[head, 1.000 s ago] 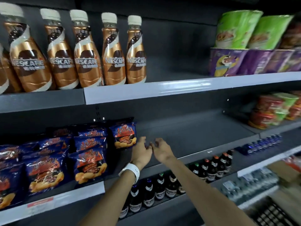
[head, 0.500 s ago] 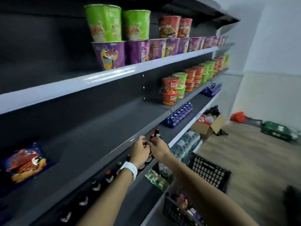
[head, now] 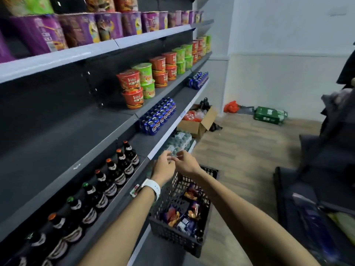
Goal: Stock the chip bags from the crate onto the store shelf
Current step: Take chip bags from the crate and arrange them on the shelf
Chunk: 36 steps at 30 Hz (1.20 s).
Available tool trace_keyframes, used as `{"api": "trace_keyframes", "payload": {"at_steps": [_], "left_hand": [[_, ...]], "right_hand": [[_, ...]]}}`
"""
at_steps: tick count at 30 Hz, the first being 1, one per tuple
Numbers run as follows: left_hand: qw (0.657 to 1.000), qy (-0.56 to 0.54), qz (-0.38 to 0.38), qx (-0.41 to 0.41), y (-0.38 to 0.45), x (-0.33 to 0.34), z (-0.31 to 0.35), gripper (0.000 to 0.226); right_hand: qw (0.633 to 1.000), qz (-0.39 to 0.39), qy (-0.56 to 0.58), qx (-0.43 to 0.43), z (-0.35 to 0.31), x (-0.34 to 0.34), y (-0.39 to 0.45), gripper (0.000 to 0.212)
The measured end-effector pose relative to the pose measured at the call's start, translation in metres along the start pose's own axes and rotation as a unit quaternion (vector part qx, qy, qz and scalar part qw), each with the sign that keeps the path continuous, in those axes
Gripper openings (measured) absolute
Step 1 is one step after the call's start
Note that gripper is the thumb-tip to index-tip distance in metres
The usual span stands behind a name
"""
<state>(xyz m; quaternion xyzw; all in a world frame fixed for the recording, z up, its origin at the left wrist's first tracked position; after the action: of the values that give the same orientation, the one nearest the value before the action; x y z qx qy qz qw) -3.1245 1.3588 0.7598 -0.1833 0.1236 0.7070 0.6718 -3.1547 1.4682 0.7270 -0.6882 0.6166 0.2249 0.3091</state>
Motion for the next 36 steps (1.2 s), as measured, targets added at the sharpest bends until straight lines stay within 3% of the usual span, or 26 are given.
{"api": "trace_keyframes", "payload": {"at_steps": [6, 13, 18, 23, 36], "left_hand": [[0.999, 0.021, -0.034, -0.01, 0.019, 0.041, -0.006, 0.041], [0.996, 0.028, -0.068, -0.04, 0.056, 0.075, -0.048, 0.037], [0.988, 0.024, -0.124, -0.083, 0.087, 0.099, -0.099, 0.041], [0.976, 0.035, -0.182, -0.111, 0.12, 0.122, -0.143, 0.04], [0.951, 0.059, -0.235, -0.189, 0.158, 0.173, -0.255, 0.027]], "right_hand": [[1.0, -0.009, 0.004, 0.016, 0.042, -0.005, 0.016, 0.057], [0.999, -0.017, -0.01, 0.051, 0.083, 0.017, 0.049, 0.032], [0.994, -0.036, -0.021, 0.103, 0.124, 0.056, 0.078, 0.029], [0.982, -0.067, -0.012, 0.174, 0.161, 0.092, 0.1, 0.047], [0.959, -0.129, 0.006, 0.253, 0.238, 0.177, 0.138, 0.043]]}}
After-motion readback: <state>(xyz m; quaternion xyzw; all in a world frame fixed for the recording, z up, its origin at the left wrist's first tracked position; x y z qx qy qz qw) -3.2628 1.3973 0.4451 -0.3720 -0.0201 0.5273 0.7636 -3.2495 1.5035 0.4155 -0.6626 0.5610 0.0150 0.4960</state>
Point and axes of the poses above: each hand's wrist, its own y-axis towards the middle knuckle, its own x-axis out of the palm, z = x × y, the point moved 10 cm from there along y, towards the middle knuckle, and after that the axes turned 11 degrees about -y, right-handed, at the moved point
